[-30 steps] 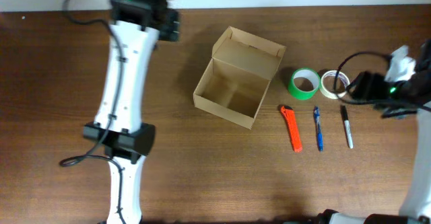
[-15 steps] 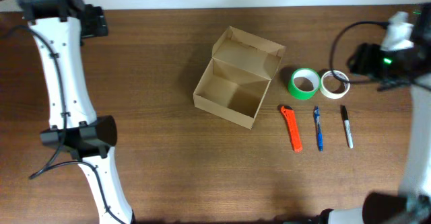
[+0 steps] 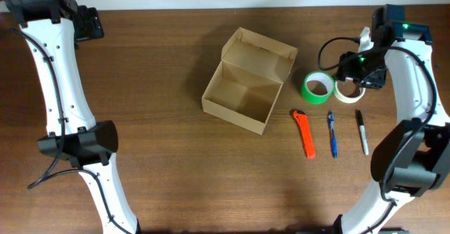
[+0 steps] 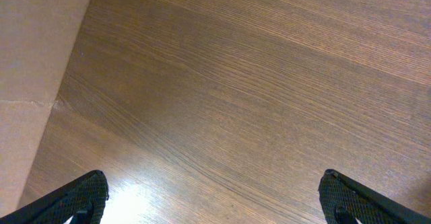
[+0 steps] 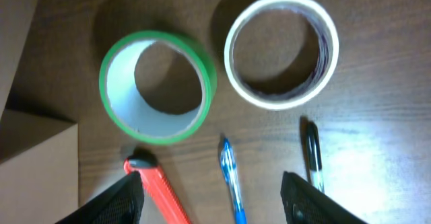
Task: Pack container
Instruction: 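Lower right gripper onto the green tape roll and grasp its rim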
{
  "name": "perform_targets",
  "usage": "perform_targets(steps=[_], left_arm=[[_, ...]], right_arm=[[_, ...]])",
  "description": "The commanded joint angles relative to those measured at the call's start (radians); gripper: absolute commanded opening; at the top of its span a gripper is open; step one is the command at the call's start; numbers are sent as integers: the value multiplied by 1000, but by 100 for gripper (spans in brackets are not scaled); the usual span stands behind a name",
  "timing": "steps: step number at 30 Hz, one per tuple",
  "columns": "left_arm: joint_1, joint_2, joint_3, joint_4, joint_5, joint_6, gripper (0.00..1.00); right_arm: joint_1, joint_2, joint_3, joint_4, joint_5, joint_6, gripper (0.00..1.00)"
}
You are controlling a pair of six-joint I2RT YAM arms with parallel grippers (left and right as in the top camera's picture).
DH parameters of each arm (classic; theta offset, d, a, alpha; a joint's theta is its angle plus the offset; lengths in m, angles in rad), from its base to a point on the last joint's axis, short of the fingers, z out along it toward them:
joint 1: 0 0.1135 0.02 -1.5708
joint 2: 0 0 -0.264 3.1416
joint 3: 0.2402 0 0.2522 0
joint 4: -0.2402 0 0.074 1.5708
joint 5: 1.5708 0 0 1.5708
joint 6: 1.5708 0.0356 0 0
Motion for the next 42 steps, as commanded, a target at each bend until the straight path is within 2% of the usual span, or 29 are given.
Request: perform_targets(steps=[1,21,28,42], left_arm=[[2,-6,4,-3,8,9,100],[2,-6,4,-3,8,9,100],[2,-6,4,-3,8,9,100],[2,-6,4,-3,8,9,100]], right_arm=[[16,26,13,23,23,16,67],[61,222,13,96,45,38,63],[61,227,13,108,46,42,51],[62,230,5,122,49,61,48]])
